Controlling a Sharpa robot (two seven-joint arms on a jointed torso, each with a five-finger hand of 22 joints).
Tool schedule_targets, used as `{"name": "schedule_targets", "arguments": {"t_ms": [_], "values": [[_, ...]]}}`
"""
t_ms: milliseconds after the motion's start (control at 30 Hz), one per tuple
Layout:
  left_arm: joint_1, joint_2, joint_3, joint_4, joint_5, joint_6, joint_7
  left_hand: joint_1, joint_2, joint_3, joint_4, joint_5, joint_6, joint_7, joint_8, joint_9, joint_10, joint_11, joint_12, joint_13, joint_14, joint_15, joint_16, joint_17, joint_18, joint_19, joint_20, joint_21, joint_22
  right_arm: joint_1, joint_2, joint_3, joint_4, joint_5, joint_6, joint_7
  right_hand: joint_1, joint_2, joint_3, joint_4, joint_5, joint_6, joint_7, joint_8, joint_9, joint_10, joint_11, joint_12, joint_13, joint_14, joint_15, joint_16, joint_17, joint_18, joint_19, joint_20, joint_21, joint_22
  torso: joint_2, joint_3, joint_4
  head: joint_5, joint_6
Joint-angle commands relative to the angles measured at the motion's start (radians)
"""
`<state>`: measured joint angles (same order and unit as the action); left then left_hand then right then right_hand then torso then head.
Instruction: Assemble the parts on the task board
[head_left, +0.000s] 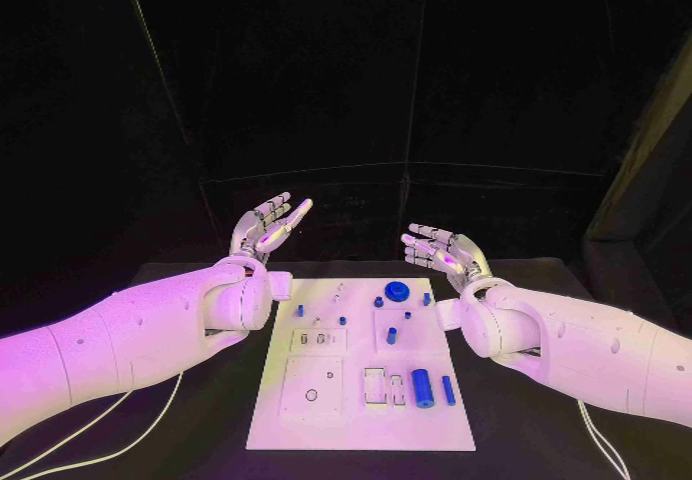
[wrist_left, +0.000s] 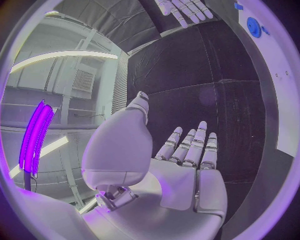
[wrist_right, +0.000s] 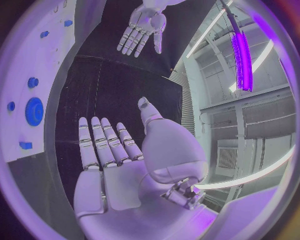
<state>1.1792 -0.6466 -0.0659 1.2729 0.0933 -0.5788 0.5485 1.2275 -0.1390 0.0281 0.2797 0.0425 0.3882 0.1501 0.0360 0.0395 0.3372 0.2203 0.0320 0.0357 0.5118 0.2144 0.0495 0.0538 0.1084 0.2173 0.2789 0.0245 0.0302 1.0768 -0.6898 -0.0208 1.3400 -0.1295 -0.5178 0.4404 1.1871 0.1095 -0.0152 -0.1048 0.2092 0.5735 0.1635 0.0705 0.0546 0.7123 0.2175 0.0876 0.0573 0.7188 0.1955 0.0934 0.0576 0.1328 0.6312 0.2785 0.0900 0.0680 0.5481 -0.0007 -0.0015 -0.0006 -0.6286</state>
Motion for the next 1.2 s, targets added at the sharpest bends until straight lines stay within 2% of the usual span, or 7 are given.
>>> {"name": "schedule_targets", "arguments": {"t_ms": [33, 267, 300, 533, 667, 1067, 1200], "values": [[0.009, 0.009, -0.003, -0.020, 0.046, 0.107, 0.056, 0.049, 0.007, 0.010, 0.015, 0.006, 0.031, 0.110, 0.008, 0.004, 0.037, 0.011, 0.009, 0.004, 0.059, 0.011, 0.012, 0.008, 0.025, 0.021, 0.015, 0.012, 0.006, 0.007, 0.014, -0.002, -0.035, -0.116, 0.193, -0.050, 0.109, 0.012, 0.065, -0.098, 0.005, 0.325, 0.071, 0.038, 0.013, 0.288, -0.038, 0.034, 0.005, 0.359, -0.060, 0.063, 0.008, 0.054, 0.277, -0.027, 0.093, 0.029, 0.000, -0.0001, -0.0001, 0.000, 0.000], [0.010, 0.009, -0.003, -0.021, 0.046, 0.108, 0.056, 0.073, 0.057, 0.034, 0.001, 0.005, 0.200, 0.127, 0.042, 0.022, 0.274, 0.029, 0.049, 0.024, 0.257, 0.013, 0.068, 0.032, 0.026, 0.206, 0.013, 0.066, 0.036, 0.012, 0.027, -0.005, -0.068, -0.148, 0.249, -0.065, 0.126, -0.016, 0.120, -0.182, -0.008, 0.384, 0.054, 0.023, 0.010, 0.362, -0.059, 0.008, 0.004, 0.457, -0.094, 0.049, 0.007, 0.051, 0.370, -0.069, 0.132, 0.033, 0.000, -0.0001, -0.0001, 0.000, 0.000], [0.009, -0.057, -0.003, 0.026, 0.069, 0.123, 0.090, 0.079, 0.067, 0.037, -0.005, 0.004, 0.244, 0.123, 0.052, 0.027, 0.343, 0.024, 0.062, 0.029, 0.279, 0.006, 0.077, 0.034, 0.030, 0.252, 0.013, 0.080, 0.043, 0.033, 0.038, -0.004, -0.124, -0.515, 0.170, -0.089, 0.130, -0.023, 0.125, -0.185, -0.013, 0.387, 0.054, 0.021, 0.010, 0.367, -0.061, 0.004, 0.004, 0.466, -0.096, 0.046, 0.007, 0.051, 0.375, -0.072, 0.134, 0.033, 0.028, 0.0038, -0.0137, 0.003, -0.001], [0.009, -0.067, -0.003, 0.052, 0.082, 0.146, 0.077, 0.106, 0.104, 0.033, -0.050, 0.005, 0.468, 0.107, 0.095, 0.044, 0.559, -0.009, 0.112, 0.037, 0.416, -0.037, 0.125, 0.046, 0.072, 0.491, 0.009, 0.163, 0.077, 0.061, 0.033, -0.004, -0.133, -0.673, 0.150, -0.130, 0.136, -0.044, 0.152, -0.185, -0.016, 0.415, 0.043, 0.012, 0.011, 0.420, -0.078, -0.006, 0.006, 0.545, -0.121, 0.052, 0.017, 0.052, 0.432, -0.099, 0.171, 0.045, 0.040, 0.0052, -0.0097, -0.001, -0.002], [0.009, -0.083, -0.003, 0.079, 0.078, 0.169, 0.064, 0.121, 0.115, 0.029, -0.079, 0.005, 0.507, 0.099, 0.102, 0.043, 0.604, -0.021, 0.121, 0.035, 0.460, -0.049, 0.136, 0.047, 0.078, 0.536, 0.002, 0.178, 0.080, 0.077, 0.028, -0.004, -0.126, -0.739, 0.134, -0.168, 0.142, -0.045, 0.161, -0.185, -0.016, 0.430, 0.035, 0.013, 0.013, 0.458, -0.092, 0.002, 0.009, 0.620, -0.146, 0.083, 0.033, 0.052, 0.489, -0.123, 0.214, 0.065, 0.056, 0.0029, -0.0036, -0.006, -0.001], [0.009, -0.152, -0.003, 0.189, -0.033, 0.233, 0.066, 0.142, 0.153, 0.021, -0.147, 0.005, 0.586, 0.072, 0.091, 0.029, 0.732, -0.057, 0.128, 0.034, 0.594, -0.091, 0.155, 0.053, 0.078, 0.671, -0.036, 0.206, 0.078, 0.138, 0.022, -0.004, -0.099, -1.099, 0.261, -0.329, 0.126, -0.081, 0.170, -0.179, -0.023, 0.470, 0.010, 0.001, 0.012, 0.520, -0.123, -0.016, 0.009, 0.791, -0.191, 0.168, 0.104, 0.050, 0.597, -0.188, 0.375, 0.152, 0.104, -0.0059, 0.0150, -0.028, 0.004], [0.005, -0.179, -0.004, 0.245, -0.046, 0.244, 0.059, 0.143, 0.158, 0.019, -0.155, 0.005, 0.597, 0.067, 0.086, 0.028, 0.751, -0.063, 0.125, 0.033, 0.610, -0.097, 0.154, 0.057, 0.077, 0.688, -0.043, 0.207, 0.076, 0.150, 0.039, -0.003, -0.104, -1.243, 0.278, -0.382, 0.113, -0.087, 0.181, -0.179, -0.025, 0.472, 0.005, -0.006, 0.011, 0.516, -0.130, -0.025, 0.007, 0.793, -0.199, 0.303, 0.184, 0.047, 0.611, -0.202, 0.452, 0.198, 0.121, -0.0093, 0.0222, -0.037, 0.006]]}}
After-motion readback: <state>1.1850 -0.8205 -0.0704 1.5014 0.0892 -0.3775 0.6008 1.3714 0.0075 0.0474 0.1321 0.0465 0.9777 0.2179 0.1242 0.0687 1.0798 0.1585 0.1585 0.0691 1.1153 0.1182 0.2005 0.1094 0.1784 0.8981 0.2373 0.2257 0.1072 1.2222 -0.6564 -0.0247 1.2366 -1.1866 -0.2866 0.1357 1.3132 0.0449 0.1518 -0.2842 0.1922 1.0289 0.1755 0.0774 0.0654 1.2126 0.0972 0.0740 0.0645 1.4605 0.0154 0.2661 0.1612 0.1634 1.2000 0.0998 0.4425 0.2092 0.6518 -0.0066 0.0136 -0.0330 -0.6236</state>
